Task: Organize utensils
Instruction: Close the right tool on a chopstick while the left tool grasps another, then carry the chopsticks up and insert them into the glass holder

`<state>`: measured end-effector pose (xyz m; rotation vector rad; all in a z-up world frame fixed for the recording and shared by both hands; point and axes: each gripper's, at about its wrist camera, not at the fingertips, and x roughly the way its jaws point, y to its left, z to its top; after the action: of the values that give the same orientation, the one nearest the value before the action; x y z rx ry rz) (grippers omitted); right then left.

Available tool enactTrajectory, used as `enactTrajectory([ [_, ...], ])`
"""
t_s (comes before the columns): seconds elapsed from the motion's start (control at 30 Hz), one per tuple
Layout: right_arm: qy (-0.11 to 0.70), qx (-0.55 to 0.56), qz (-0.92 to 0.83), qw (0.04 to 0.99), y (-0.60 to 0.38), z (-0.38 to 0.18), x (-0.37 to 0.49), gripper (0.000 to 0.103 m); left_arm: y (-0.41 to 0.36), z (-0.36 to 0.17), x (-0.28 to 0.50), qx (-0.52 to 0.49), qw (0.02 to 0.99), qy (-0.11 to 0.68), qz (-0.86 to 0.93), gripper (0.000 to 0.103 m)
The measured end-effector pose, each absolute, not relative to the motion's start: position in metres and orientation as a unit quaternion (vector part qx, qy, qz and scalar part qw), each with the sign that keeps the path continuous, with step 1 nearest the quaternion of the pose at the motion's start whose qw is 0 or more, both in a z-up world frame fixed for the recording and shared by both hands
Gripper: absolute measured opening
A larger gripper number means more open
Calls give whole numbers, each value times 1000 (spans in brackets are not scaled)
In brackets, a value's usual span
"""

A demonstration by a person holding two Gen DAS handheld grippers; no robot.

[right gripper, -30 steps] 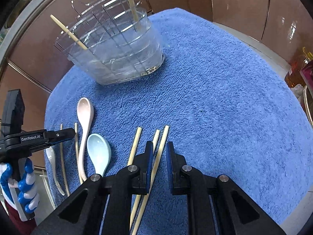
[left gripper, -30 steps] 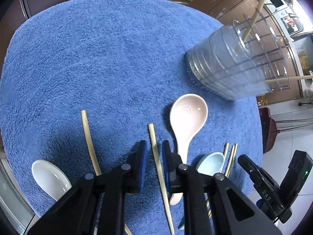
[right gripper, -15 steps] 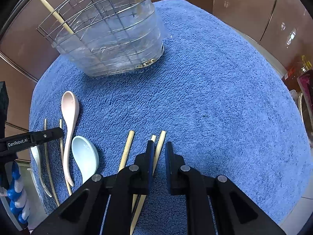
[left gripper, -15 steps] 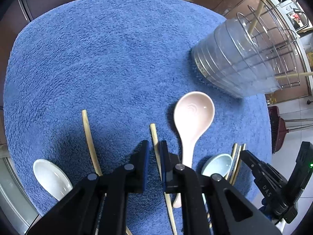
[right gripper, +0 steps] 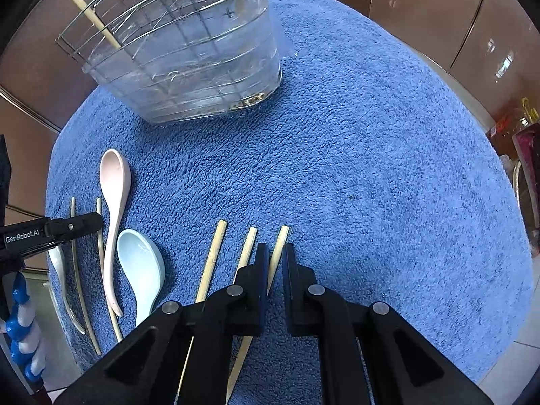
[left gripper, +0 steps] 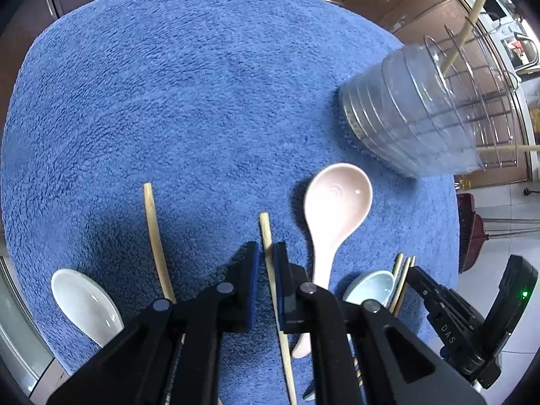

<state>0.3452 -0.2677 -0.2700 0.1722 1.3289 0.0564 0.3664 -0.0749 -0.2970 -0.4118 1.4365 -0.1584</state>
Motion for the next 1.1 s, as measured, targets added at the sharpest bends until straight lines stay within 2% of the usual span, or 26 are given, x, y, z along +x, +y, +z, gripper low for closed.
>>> enactTrajectory([
  [0.33,571,108,40,813,-292,-247,323,6,-48,-283,346,-215,752,617,-81,4],
  [1.1,386,106,84,913,-294,-125,187,5,-12,-158,233,-218,861,445,-114,4],
])
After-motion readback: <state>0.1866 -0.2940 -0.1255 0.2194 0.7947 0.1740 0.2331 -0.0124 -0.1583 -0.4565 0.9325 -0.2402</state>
